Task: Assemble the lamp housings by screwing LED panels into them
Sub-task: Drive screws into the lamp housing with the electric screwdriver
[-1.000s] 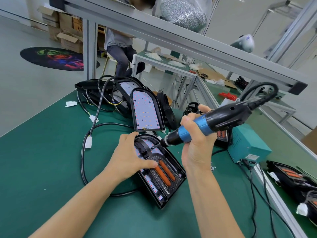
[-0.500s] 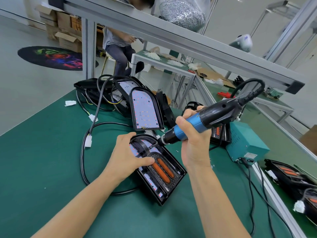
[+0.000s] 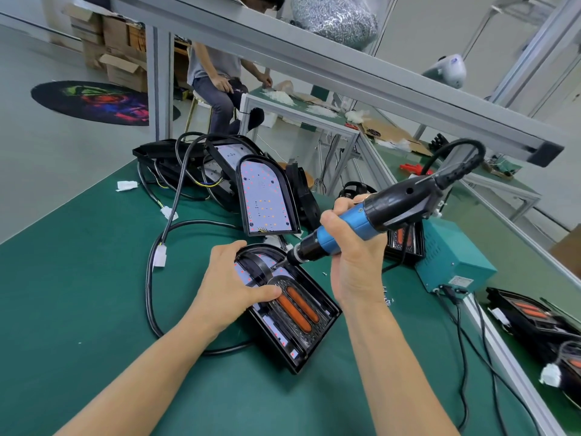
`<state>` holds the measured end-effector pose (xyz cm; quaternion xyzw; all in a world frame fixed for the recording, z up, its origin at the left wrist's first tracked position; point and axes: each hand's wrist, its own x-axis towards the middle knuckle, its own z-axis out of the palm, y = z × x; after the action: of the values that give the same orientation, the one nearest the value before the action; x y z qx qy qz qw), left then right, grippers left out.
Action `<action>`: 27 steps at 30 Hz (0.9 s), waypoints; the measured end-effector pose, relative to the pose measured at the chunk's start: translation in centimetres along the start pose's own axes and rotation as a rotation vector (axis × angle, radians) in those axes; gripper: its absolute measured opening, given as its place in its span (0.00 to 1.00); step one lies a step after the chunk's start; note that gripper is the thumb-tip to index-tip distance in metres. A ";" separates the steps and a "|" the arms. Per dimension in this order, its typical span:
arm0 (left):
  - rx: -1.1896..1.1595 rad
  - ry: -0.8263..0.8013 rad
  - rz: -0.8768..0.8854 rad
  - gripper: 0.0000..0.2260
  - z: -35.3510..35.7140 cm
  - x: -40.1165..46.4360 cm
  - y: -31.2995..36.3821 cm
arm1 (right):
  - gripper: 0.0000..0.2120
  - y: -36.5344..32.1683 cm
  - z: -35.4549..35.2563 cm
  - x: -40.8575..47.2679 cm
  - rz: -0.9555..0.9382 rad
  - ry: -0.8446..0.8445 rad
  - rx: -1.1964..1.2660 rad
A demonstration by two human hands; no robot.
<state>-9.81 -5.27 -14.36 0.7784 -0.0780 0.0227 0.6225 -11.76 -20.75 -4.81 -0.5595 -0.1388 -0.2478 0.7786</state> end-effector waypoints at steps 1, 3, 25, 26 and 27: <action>0.000 0.001 0.002 0.44 0.0 0.0 0.0 | 0.19 0.0 0.0 0.0 -0.001 -0.018 -0.007; 0.001 0.005 0.004 0.44 0.1 0.0 0.0 | 0.20 -0.1 0.1 0.1 0.004 -0.049 -0.021; -0.084 0.028 -0.050 0.35 0.9 1.0 0.4 | 0.19 0.0 -1.6 0.3 0.054 -0.201 -0.147; -0.082 0.029 -0.054 0.35 0.9 1.0 0.4 | 0.19 -0.1 -1.6 0.3 0.065 -0.206 -0.149; -0.081 0.029 -0.059 0.34 0.9 1.0 0.4 | 0.19 -0.2 -1.6 0.4 0.076 -0.208 -0.142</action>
<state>-8.94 -6.30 -14.05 0.7540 -0.0468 0.0126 0.6551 -11.64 -22.36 -5.03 -0.6406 -0.1796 -0.1680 0.7274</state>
